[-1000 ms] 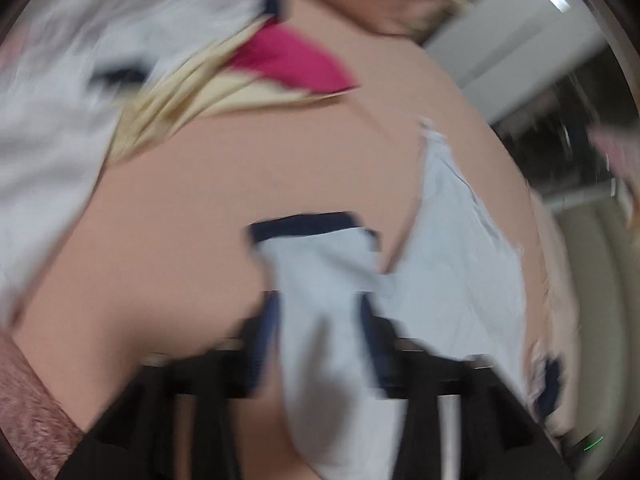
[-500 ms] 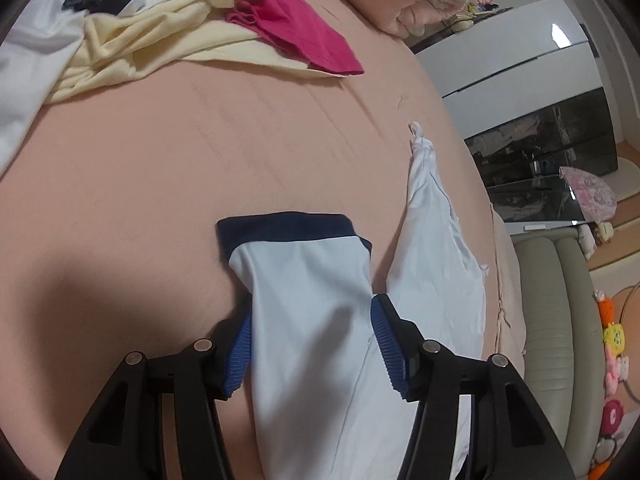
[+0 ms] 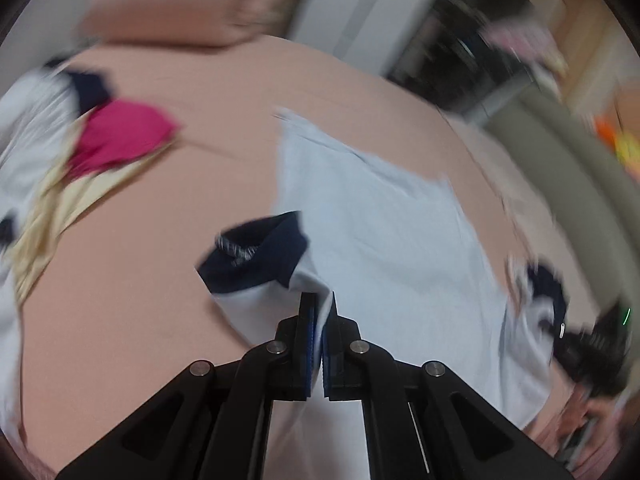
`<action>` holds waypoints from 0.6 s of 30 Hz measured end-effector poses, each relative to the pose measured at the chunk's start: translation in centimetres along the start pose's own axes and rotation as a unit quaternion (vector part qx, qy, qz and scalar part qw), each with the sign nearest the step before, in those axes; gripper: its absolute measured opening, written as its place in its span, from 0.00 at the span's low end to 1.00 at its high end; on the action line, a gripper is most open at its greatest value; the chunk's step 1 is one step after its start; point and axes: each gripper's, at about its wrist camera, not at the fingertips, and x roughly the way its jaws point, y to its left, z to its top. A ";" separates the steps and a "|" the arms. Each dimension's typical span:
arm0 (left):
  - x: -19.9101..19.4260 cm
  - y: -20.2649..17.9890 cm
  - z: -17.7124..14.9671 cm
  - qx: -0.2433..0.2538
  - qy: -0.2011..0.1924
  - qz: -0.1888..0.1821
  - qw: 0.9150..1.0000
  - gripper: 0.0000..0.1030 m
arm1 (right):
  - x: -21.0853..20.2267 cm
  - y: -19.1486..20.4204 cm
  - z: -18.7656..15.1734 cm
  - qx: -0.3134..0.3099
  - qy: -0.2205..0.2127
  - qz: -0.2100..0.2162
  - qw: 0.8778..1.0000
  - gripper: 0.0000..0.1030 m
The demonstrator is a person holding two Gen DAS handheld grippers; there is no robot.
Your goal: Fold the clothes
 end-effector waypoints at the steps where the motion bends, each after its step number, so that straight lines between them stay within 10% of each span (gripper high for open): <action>1: 1.4 -1.3 -0.1 0.017 0.019 -0.003 1.000 0.01 | 1.4 0.6 -0.5 -0.009 0.020 -0.007 1.000 0.02; 6: 7.3 -3.0 -1.8 0.018 0.138 -0.023 0.990 0.05 | 5.3 2.7 -2.0 -0.027 0.084 -0.016 0.996 0.05; 8: 5.2 -2.3 -1.3 -0.011 0.109 -0.058 0.992 0.07 | 5.2 2.9 -1.9 -0.017 0.090 -0.005 0.996 0.08; 12: 0.7 -1.2 -0.6 -0.022 0.053 -0.105 0.993 0.77 | 1.6 5.0 -0.9 -0.053 0.067 0.051 0.995 0.73; 15: -1.2 -0.9 -0.2 -0.015 0.023 -0.111 0.993 0.77 | -0.1 6.0 -0.9 -0.092 0.053 0.070 0.992 0.73; 18: -1.1 -0.1 -0.7 0.006 -0.010 -0.026 1.000 0.66 | 0.3 5.8 -1.7 -0.108 0.049 0.027 0.993 0.73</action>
